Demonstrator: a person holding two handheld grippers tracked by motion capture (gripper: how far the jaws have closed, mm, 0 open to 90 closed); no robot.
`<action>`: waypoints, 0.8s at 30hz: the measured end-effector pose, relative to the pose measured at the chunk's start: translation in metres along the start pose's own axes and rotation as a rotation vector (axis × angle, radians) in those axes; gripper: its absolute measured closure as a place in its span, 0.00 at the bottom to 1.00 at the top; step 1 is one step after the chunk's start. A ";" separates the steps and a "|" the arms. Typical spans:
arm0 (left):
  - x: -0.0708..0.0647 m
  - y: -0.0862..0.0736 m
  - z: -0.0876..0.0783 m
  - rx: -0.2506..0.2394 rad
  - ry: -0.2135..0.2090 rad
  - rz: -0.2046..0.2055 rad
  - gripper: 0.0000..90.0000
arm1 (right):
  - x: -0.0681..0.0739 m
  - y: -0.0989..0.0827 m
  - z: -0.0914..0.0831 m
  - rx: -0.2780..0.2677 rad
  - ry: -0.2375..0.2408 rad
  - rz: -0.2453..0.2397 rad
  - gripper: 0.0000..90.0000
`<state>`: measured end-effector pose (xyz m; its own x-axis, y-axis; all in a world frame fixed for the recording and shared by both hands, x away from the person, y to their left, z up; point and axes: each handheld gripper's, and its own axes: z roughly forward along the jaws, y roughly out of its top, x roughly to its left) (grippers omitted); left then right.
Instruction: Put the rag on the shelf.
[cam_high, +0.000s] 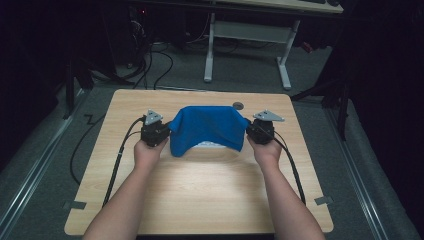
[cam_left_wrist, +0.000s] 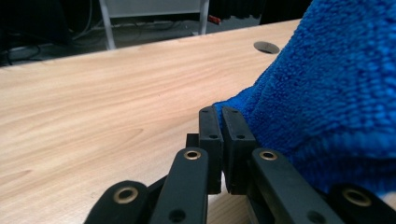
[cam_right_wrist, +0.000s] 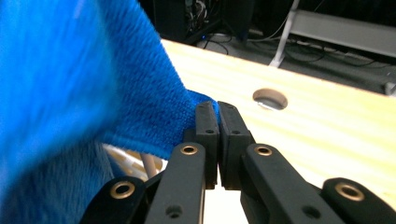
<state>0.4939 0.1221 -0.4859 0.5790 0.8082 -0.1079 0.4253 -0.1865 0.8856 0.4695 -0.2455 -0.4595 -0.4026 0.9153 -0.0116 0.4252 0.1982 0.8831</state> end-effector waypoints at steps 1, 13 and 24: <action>0.001 -0.001 0.002 0.007 -0.004 -0.005 0.97 | 0.000 -0.002 0.001 0.003 0.001 0.000 0.99; 0.001 -0.018 0.015 0.051 -0.028 -0.041 0.95 | 0.001 -0.030 0.015 0.042 0.012 0.035 0.98; 0.001 -0.015 0.006 0.046 0.023 -0.036 0.72 | -0.001 -0.028 0.012 0.035 -0.007 0.036 0.81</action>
<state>0.4922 0.1225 -0.5015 0.5468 0.8274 -0.1281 0.4774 -0.1824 0.8596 0.4673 -0.2478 -0.4900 -0.3808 0.9245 0.0159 0.4674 0.1776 0.8660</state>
